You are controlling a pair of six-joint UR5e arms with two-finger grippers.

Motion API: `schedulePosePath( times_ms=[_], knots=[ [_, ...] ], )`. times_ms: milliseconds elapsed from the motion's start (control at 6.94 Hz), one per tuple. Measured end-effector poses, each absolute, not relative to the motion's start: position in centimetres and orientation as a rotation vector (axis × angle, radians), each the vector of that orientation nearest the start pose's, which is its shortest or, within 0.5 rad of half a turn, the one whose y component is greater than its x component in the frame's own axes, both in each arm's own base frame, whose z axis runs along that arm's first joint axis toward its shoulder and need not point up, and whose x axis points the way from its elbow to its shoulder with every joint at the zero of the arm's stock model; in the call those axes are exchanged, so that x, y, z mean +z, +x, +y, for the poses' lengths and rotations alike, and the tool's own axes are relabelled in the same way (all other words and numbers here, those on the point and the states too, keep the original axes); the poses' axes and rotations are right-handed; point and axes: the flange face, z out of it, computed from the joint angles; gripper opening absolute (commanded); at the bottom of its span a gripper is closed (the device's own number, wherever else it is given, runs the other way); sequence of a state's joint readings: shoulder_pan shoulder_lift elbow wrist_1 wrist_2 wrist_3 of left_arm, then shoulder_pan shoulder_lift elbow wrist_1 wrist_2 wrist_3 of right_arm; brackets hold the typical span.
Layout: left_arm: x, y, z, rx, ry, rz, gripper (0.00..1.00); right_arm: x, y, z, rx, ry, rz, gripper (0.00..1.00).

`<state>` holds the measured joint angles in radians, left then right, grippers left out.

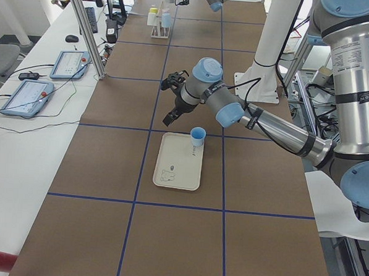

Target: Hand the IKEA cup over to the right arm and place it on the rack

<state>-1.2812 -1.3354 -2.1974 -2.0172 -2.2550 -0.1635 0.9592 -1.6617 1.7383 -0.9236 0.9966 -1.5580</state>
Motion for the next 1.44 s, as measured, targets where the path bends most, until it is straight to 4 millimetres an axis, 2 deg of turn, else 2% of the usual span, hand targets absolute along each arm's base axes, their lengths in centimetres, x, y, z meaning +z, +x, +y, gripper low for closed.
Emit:
schedulePosePath(
  times_ms=[1442],
  knots=[
    [40.6,4.4,-39.3,0.4,0.637,0.809,1.0,56.8,-15.6,-50.9,-1.826,0.379,1.004,0.0]
  ],
)
